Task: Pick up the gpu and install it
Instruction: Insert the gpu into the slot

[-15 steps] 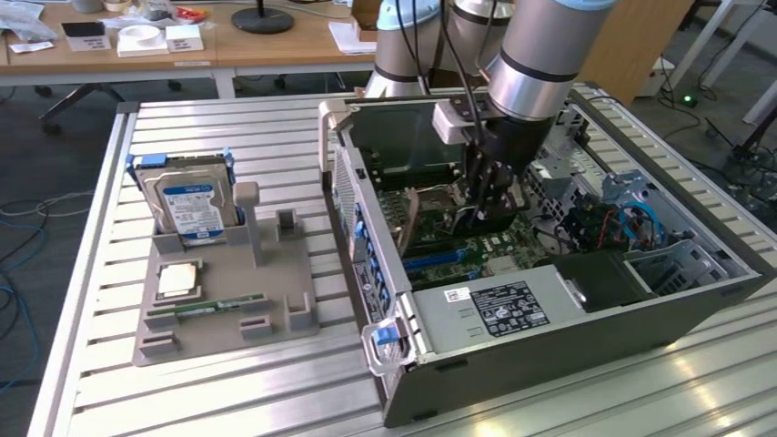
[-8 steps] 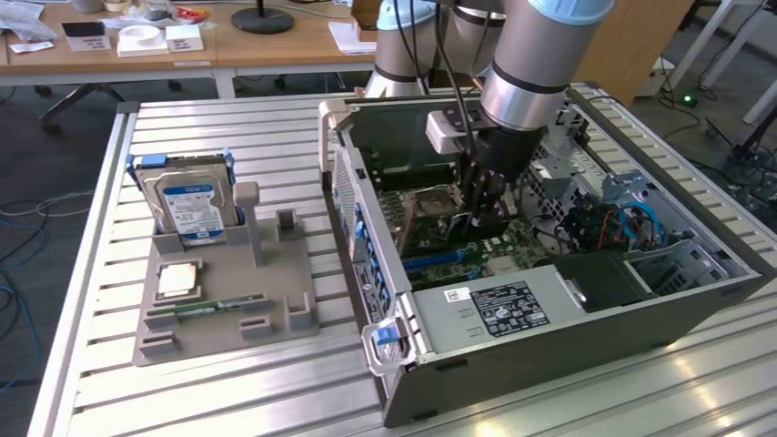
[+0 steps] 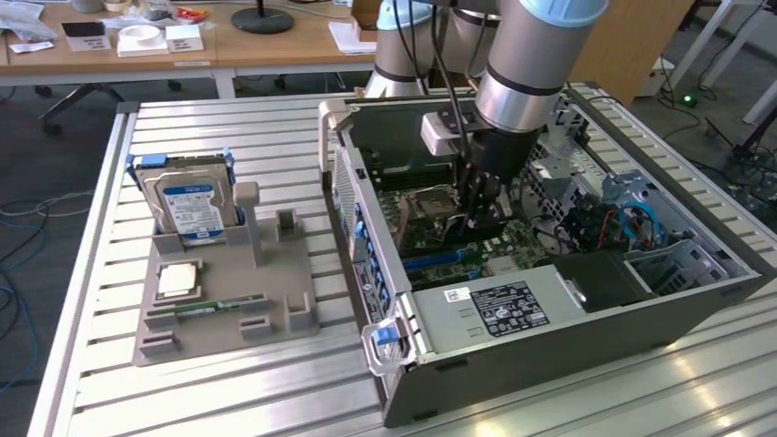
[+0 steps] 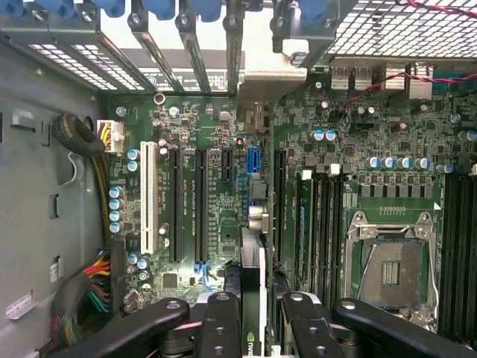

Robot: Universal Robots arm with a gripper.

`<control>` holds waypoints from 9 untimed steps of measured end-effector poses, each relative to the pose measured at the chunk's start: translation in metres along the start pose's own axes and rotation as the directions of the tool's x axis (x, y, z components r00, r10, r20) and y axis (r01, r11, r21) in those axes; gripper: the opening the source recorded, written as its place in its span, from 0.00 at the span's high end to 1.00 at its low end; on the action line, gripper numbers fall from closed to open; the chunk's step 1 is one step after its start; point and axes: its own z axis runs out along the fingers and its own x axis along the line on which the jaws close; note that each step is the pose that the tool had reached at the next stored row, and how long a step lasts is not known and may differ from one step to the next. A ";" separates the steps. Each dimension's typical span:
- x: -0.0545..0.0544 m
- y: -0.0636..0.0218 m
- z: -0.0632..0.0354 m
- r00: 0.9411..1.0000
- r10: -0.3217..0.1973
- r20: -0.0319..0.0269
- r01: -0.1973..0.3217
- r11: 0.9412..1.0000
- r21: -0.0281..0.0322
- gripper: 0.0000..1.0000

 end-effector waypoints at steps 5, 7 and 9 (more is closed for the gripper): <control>-0.001 0.0072 0.0043 1.000 0.002 0.000 -0.002 1.000 0.000 0.74; -0.001 0.0082 0.0043 1.000 0.002 0.000 -0.002 1.000 0.000 0.74; -0.001 0.0089 0.0043 1.000 0.002 0.000 -0.002 1.000 0.000 0.74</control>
